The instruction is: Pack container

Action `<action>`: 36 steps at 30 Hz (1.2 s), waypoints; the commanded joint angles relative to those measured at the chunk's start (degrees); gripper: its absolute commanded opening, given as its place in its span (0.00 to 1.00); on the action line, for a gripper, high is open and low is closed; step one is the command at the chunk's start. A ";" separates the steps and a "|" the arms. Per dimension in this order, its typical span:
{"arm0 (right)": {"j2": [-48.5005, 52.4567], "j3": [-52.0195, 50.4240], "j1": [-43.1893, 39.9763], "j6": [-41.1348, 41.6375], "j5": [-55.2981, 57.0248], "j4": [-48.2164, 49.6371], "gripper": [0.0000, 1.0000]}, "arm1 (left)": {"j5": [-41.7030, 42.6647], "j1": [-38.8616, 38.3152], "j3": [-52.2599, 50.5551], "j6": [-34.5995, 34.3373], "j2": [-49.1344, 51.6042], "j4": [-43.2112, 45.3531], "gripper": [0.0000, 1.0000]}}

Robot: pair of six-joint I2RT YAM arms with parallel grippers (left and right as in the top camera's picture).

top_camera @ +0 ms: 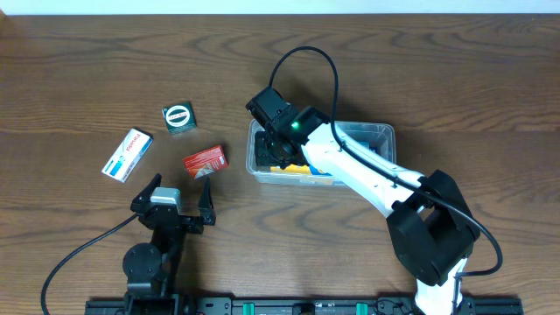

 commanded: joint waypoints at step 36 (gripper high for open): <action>0.42 -0.17 -2.80 -2.91 1.27 -11.43 0.20 | 0.13 0.15 -1.20 0.37 -0.35 -1.66 0.98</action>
